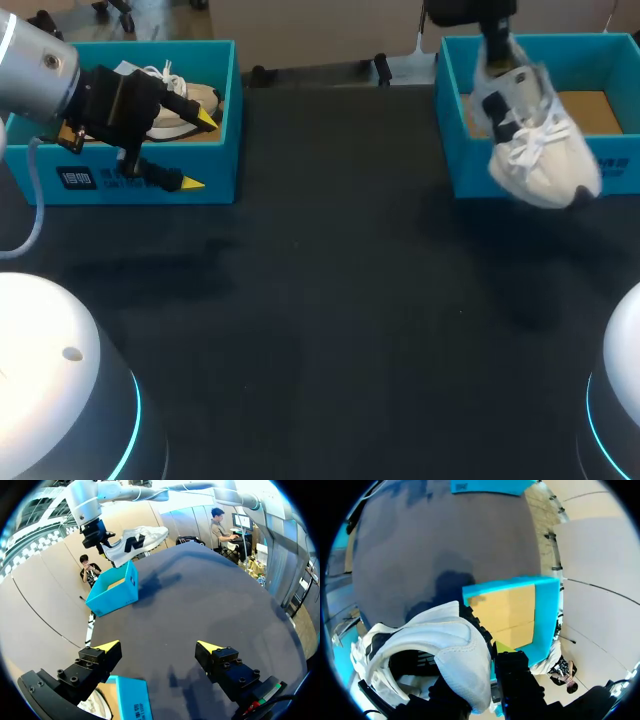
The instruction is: Take the shoe out of the shoebox, open the shoe tongue, remove and reinsert the insole, then place the shoe into the shoebox
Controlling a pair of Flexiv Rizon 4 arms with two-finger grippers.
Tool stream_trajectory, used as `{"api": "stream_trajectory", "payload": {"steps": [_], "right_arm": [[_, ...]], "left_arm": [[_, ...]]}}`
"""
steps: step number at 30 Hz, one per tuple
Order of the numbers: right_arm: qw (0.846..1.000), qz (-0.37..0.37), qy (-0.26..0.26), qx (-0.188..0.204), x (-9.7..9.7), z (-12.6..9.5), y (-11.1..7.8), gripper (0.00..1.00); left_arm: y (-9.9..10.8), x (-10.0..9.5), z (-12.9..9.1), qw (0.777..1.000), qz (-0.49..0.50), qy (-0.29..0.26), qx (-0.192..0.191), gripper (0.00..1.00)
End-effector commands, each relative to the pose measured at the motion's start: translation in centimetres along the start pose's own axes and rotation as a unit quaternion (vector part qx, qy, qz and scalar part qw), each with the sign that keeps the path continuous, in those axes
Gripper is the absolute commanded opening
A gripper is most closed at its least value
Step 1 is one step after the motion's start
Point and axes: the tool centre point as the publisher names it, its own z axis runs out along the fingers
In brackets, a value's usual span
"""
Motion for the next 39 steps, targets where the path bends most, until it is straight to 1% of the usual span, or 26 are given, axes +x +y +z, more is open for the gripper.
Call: {"api": "stream_trajectory", "payload": {"steps": [1, 3, 4, 5, 25, 28, 31, 32, 35, 39], "right_arm": [[1.0, 0.0, 0.0, -0.031, -1.4, 0.7, -2.2, 0.0], [0.999, -0.002, -0.004, -0.034, -1.9, 0.7, -2.7, 0.0], [0.999, -0.001, 0.005, -0.034, -2.1, 0.9, -2.7, 0.0], [0.999, 0.007, 0.014, -0.031, -2.1, 1.0, -2.7, 0.0], [0.999, 0.007, 0.016, -0.034, -2.1, 1.2, -2.8, 0.0], [0.999, 0.018, 0.026, -0.032, -2.9, 2.3, -3.9, 0.0], [0.999, 0.027, 0.026, -0.032, -3.9, 3.1, -5.2, 0.0], [0.999, 0.029, 0.029, -0.027, -4.4, 3.5, -5.6, 0.0], [0.999, 0.027, 0.025, -0.025, -6.0, 4.5, -7.3, 0.0], [0.999, 0.028, 0.028, -0.02, -7.5, 6.1, -9.6, 0.0]], "left_arm": [[0.0, 0.0, 0.0, 1.0, 0.0, 0.001, -0.002, 1.0], [0.0, 0.0, 0.0, 1.0, 0.0, 0.001, -0.002, 1.0], [0.0, 0.0, 0.0, 1.0, 0.0, 0.001, -0.002, 1.0], [0.0, 0.0, 0.0, 1.0, 0.0, 0.001, -0.002, 1.0], [0.0, 0.0, 0.0, 1.0, 0.0, 0.001, -0.002, 1.0], [0.0, 0.0, 0.0, 1.0, 0.0, 0.001, -0.002, 1.0], [0.0, 0.0, 0.0, 1.0, 0.0, 0.001, -0.002, 1.0], [0.0, 0.0, 0.0, 1.0, 0.0, 0.001, -0.002, 1.0], [0.0, 0.0, 0.0, 1.0, 0.0, 0.001, -0.002, 1.0], [0.0, 0.0, 0.0, 1.0, 0.0, 0.001, -0.002, 1.0]]}}
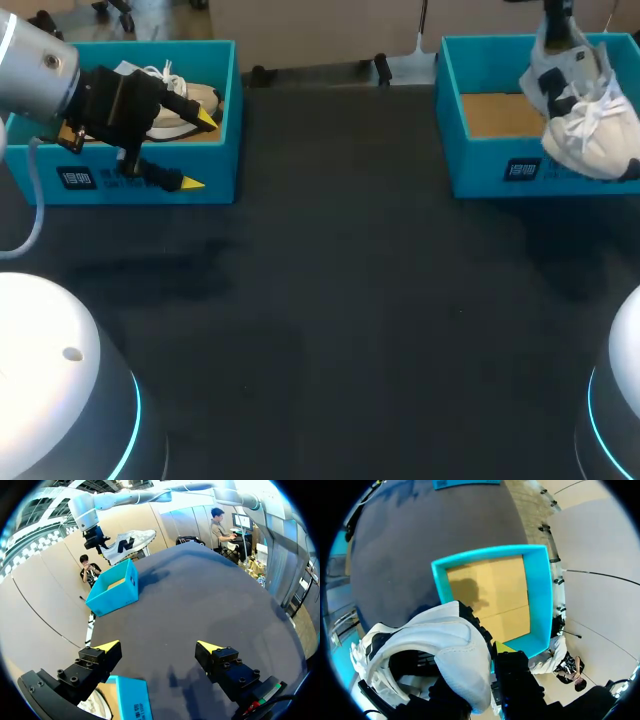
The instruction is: Take the shoe out of the shoebox, open the shoe tongue, remove and reinsert the insole, then place the shoe into the shoebox
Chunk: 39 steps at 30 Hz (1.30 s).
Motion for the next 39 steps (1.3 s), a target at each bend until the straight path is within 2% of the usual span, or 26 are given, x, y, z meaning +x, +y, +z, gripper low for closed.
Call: {"api": "stream_trajectory", "payload": {"steps": [1, 7, 14, 21, 24, 29, 31, 35, 39], "right_arm": [[1.0, 0.006, 0.015, -0.004, -2.0, 1.7, -2.5, 0.0], [1.0, 0.022, 0.021, 0.002, -4.4, 3.8, -6.6, 0.0], [0.999, 0.036, 0.019, 0.023, -6.3, 6.4, -10.8, 0.0], [0.998, 0.043, 0.019, 0.037, -7.3, 8.8, -13.7, 0.0], [0.998, 0.053, 0.025, 0.04, -7.3, 9.1, -14.5, 0.0], [0.996, 0.076, 0.023, 0.046, -6.9, 8.9, -14.5, 0.0], [0.991, 0.118, 0.024, 0.053, -6.6, 8.7, -14.6, 0.0], [0.963, 0.264, 0.031, 0.047, -5.7, 8.5, -14.6, 0.0], [0.94, 0.338, 0.017, 0.048, -5.1, 8.2, -14.1, 0.0]], "left_arm": [[0.0, 0.0, 0.0, 1.0, 0.0, 0.001, -0.002, 1.0], [0.0, 0.0, 0.0, 1.0, 0.0, 0.001, -0.002, 1.0], [0.0, 0.0, 0.0, 1.0, 0.0, 0.001, -0.002, 1.0], [0.0, 0.0, 0.0, 1.0, 0.0, 0.001, -0.002, 1.0], [0.0, 0.0, 0.0, 1.0, 0.0, 0.001, -0.002, 1.0], [0.0, 0.0, 0.0, 1.0, 0.0, 0.001, -0.002, 1.0], [0.0, 0.0, 0.0, 1.0, 0.0, 0.001, -0.002, 1.0], [0.0, 0.0, 0.0, 1.0, 0.0, 0.001, -0.002, 1.0], [0.0, 0.0, 0.0, 1.0, 0.0, 0.001, -0.002, 1.0]]}}
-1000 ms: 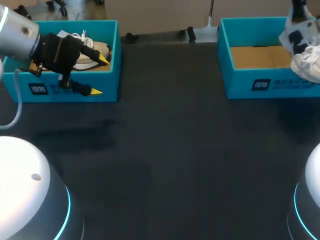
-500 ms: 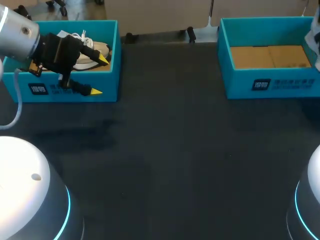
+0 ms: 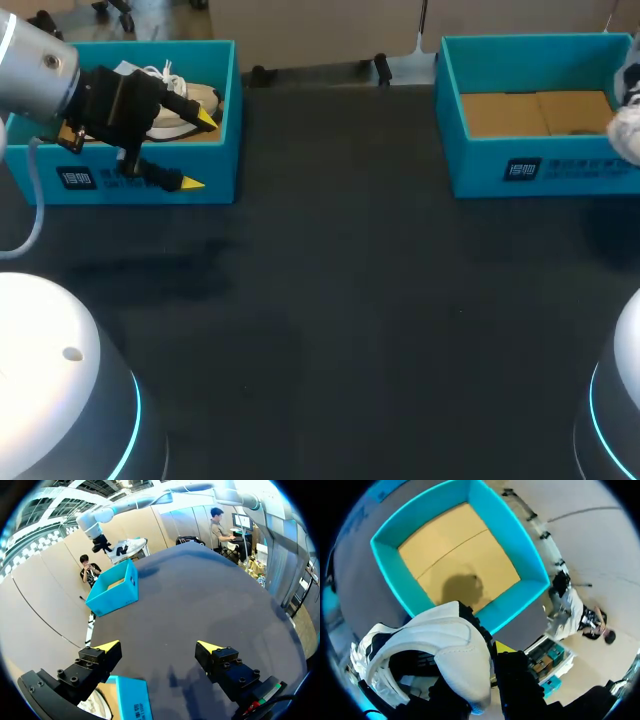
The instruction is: Take the shoe out of the shoebox, open the shoe tongue, remove and reinsert the insole, then place the shoe into the shoebox
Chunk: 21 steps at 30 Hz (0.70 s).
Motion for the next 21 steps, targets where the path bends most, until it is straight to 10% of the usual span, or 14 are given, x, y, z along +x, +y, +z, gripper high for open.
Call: {"api": "stream_trajectory", "payload": {"steps": [1, 21], "right_arm": [[0.987, 0.159, -0.004, 0.001, 0.7, -0.3, -0.1, 0.0], [0.894, 0.445, 0.037, -0.021, 0.2, -0.7, -1.5, 0.0]], "left_arm": [[0.0, 0.0, 0.0, 1.0, 0.0, 0.001, -0.002, 1.0], [0.0, 0.0, 0.0, 1.0, 0.0, 0.001, -0.002, 1.0]]}}
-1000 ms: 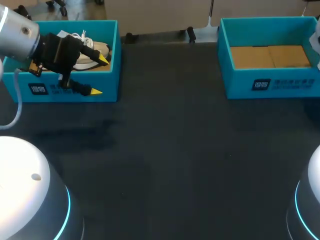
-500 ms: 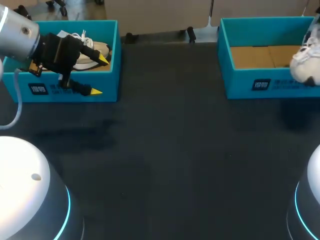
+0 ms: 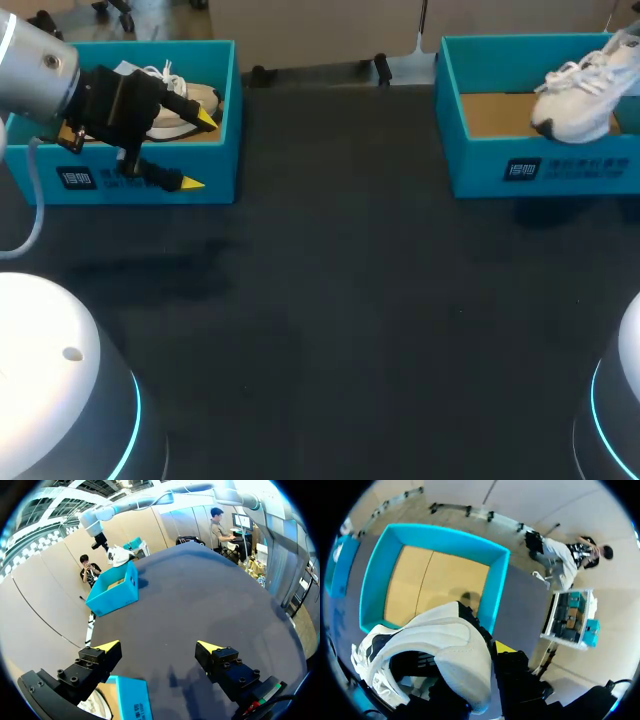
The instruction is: Take the shoe out of the shoebox, open the shoe tongue, remove and reinsert the insole, then place the shoe into the shoebox
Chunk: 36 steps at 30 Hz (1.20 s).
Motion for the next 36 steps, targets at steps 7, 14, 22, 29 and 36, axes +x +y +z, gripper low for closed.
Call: {"api": "stream_trajectory", "payload": {"steps": [7, 14, 22, 29, 36], "right_arm": [[0.983, 0.184, 0.021, -0.003, 1.7, 0.8, -2.6, 0.0], [0.973, 0.231, -0.003, 0.002, 1.6, 0.4, -3.0, 0.0], [0.972, 0.234, 0.009, 0.003, 2.1, 1.1, -3.7, 0.0], [0.972, 0.234, 0.004, 0.024, 2.2, 1.0, -3.7, 0.0], [0.972, 0.234, 0.004, 0.024, 2.2, 1.0, -3.7, 0.0]], "left_arm": [[0.0, 0.0, 0.0, 1.0, 0.0, 0.001, -0.002, 1.0], [0.0, 0.0, 0.0, 1.0, 0.0, 0.001, -0.002, 1.0], [0.0, 0.0, 0.0, 1.0, 0.0, 0.001, -0.002, 1.0], [0.0, 0.0, 0.0, 1.0, 0.0, 0.001, -0.002, 1.0], [0.0, 0.0, 0.0, 1.0, 0.0, 0.001, -0.002, 1.0]]}}
